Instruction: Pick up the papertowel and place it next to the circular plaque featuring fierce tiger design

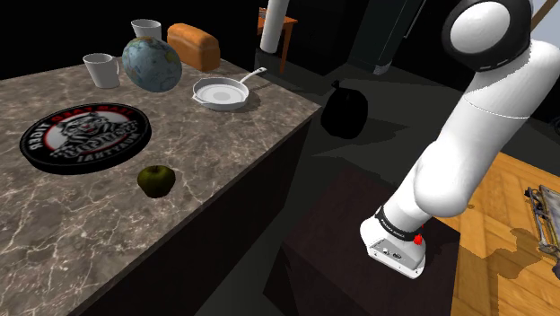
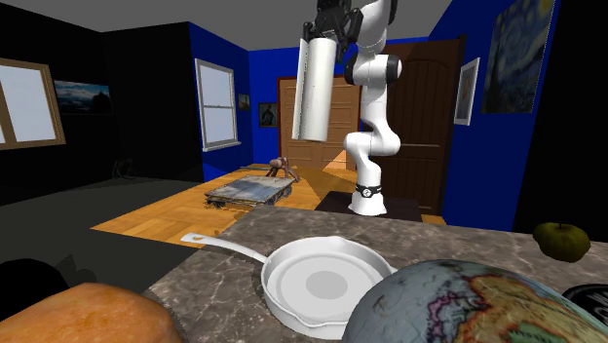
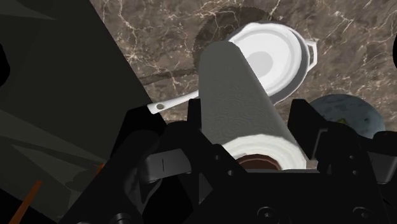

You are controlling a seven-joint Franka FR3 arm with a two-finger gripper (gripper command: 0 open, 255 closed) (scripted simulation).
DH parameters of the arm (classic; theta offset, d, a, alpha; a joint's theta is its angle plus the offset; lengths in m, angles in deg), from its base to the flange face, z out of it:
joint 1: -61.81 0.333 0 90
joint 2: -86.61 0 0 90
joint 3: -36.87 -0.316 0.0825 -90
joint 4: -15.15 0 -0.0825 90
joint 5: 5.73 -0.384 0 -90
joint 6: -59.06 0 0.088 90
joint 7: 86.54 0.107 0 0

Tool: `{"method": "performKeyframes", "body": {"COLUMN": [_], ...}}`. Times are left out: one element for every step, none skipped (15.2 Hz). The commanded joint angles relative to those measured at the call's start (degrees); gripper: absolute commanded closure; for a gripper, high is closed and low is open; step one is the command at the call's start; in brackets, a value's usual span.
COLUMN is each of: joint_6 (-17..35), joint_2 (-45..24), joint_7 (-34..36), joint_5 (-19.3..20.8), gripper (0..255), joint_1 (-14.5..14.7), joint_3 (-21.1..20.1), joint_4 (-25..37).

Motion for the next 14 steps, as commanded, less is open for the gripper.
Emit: {"method": "performKeyframes", "body": {"joint_6": [2.3, 3.1, 3.9, 4.6, 5.2, 5.8, 6.4, 7.0, 7.5, 8.0, 8.5, 8.9, 9.3, 9.6], "joint_2": [0.7, 0.7, 0.5, 0.3, 0.0, -0.3, -0.7, -1.2, -1.8, -2.4, -3.1, -3.9, -4.7, -5.6], "joint_7": [2.9, 4.2, 5.4, 6.6, 7.8, 9.0, 10.2, 11.3, 12.5, 13.6, 14.7, 15.8, 16.9, 18.0], "joint_5": [0.9, 1.2, 1.6, 1.8, 2.1, 2.4, 2.7, 2.9, 3.2, 3.4, 3.7, 3.9, 4.2, 4.4], "gripper": [255, 255, 255, 255, 255, 255, 255, 255, 255, 255, 255, 255, 255, 255], "joint_1": [1.8, 2.6, 3.3, 4.0, 4.7, 5.4, 6.1, 6.8, 7.4, 8.1, 8.7, 9.4, 10.1, 10.7], "joint_3": [-1.2, -1.7, -2.2, -2.7, -3.2, -3.7, -4.2, -4.6, -5.1, -5.5, -5.9, -6.4, -6.7, -7.1], "joint_4": [-3.1, -3.9, -4.6, -5.1, -5.6, -5.9, -6.2, -6.3, -6.4, -6.4, -6.2, -6.0, -5.7, -5.2]}}
